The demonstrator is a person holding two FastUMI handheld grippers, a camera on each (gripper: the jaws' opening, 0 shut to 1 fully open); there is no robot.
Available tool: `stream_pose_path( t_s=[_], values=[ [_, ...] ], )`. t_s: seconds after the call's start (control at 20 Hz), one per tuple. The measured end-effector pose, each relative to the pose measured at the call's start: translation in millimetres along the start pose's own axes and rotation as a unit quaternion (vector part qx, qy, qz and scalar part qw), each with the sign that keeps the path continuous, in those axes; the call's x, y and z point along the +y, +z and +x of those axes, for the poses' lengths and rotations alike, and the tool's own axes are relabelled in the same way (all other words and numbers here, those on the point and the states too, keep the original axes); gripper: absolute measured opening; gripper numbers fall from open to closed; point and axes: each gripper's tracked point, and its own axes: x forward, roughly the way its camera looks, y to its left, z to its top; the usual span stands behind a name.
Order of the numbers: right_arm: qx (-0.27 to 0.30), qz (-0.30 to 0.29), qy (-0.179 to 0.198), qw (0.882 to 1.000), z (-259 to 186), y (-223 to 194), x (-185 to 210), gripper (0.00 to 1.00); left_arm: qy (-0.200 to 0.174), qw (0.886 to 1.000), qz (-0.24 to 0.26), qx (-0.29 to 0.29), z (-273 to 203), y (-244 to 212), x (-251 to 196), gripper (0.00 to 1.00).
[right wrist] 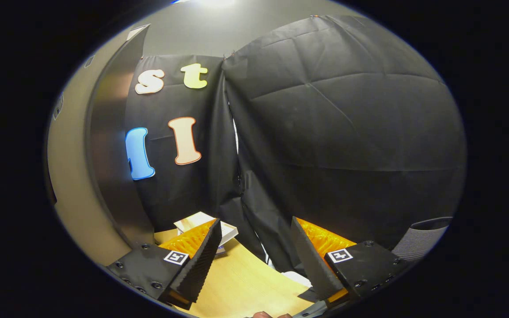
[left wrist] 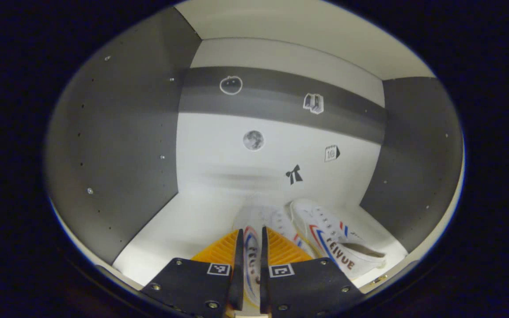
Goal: Grab one shoe with the right hand and put it into the shoe cabinet, grab the other shoe with the left hand and put it into the shoe cabinet; then close the right door with the right hand and the left door with the left hand.
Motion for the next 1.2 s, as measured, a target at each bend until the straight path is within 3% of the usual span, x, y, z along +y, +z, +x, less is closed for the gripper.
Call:
stream_pose_path(
  t_s=[0.05, 0.1, 0.2, 0.25, 0.35, 0.45, 0.5, 0.65, 0.85, 1.2],
  values=[
    [0.002, 0.001, 0.006, 1.000, 1.8, -0.3, 2.9, 0.98, 0.001, 1.000, 0.001, -0.017, -4.8, 7.9, -0.3, 0.17],
    [0.004, 0.003, 0.013, 1.000, 3.6, 0.7, 7.2, 0.92, 0.009, 1.000, 0.006, -0.028, -15.6, 14.4, 3.0, 0.43],
    [0.002, 0.007, 0.028, 1.000, 6.5, 4.1, 18.1, 0.92, 0.023, 0.999, 0.025, -0.037, -43.3, 16.4, 6.7, 0.96],
    [-0.001, 0.006, 0.036, 0.999, 8.0, 7.9, 24.1, 0.98, 0.027, 0.998, 0.032, -0.044, -59.0, 16.2, 7.1, 0.96],
    [-0.005, 0.012, 0.058, 0.998, 11.9, 19.3, 38.6, 0.92, 0.017, 0.997, 0.038, -0.067, -95.6, 21.6, 1.4, 0.97],
    [-0.013, 0.033, 0.091, 0.995, 14.3, 40.7, 60.7, 0.93, -0.003, 0.997, 0.029, -0.075, -129.5, 26.7, -6.5, 0.96],
    [-0.019, 0.037, 0.100, 0.994, 16.6, 51.2, 65.4, 0.98, -0.010, 0.997, 0.027, -0.077, -145.3, 29.6, -8.2, 0.97],
    [-0.046, 0.033, 0.123, 0.991, 14.2, 86.9, 84.1, 0.98, -0.009, 0.993, 0.040, -0.113, -202.3, 51.9, -4.5, 0.96],
    [-0.035, 0.035, 0.138, 0.989, -4.3, 105.8, 96.6, 0.98, -0.022, 0.992, 0.043, -0.119, -268.9, 57.3, -4.7, 0.96],
    [-0.019, 0.037, 0.152, 0.988, -67.1, 114.6, 110.4, 0.98, 0.007, 0.993, 0.049, -0.103, -354.8, 27.0, 29.1, 0.96]
  ],
)
